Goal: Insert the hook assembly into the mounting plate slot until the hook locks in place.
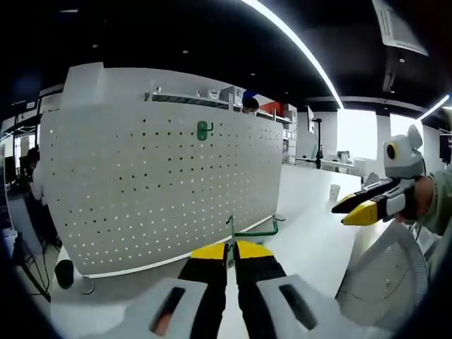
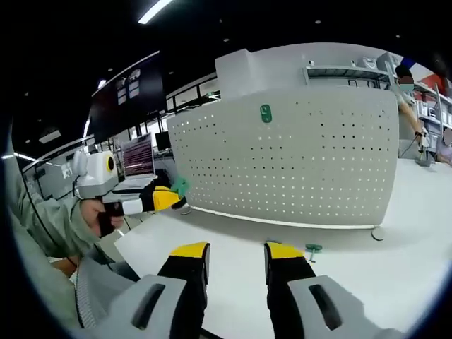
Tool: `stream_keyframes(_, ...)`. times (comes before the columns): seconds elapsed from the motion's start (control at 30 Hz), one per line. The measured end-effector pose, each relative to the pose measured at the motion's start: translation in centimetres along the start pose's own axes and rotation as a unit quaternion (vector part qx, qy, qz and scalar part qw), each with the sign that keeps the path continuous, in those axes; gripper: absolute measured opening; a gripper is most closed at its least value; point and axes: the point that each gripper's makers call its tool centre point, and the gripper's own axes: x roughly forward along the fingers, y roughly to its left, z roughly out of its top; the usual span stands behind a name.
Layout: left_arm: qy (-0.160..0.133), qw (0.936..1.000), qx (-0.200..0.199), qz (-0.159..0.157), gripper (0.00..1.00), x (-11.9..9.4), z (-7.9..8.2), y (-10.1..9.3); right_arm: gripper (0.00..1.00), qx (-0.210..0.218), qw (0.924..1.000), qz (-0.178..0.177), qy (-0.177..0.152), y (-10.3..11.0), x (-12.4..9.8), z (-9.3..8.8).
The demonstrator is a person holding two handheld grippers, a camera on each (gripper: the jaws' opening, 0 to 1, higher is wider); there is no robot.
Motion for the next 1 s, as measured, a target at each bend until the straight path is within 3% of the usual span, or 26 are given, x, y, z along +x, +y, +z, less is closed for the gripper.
stream_keyframes(0.43,-0.032,0.9994,-0.001,-0.014,0.03,-0.5,2.1,-1.7,0.24,-0.011,0.9973,0.061,-0.039,3.9,1.4,4.0)
stream_keyframes(0.67,-0.041,0.9989,-0.001,-0.022,0.03,-0.7,3.0,-2.3,0.22,-0.004,0.9945,0.09,-0.053,5.9,2.1,5.2)
stream_keyframes(1.0,-0.07,0.9963,-0.01,-0.049,0.03,-1.1,4.8,-4.1,0.18,0.005,0.991,0.11,-0.077,7.1,2.3,7.0)
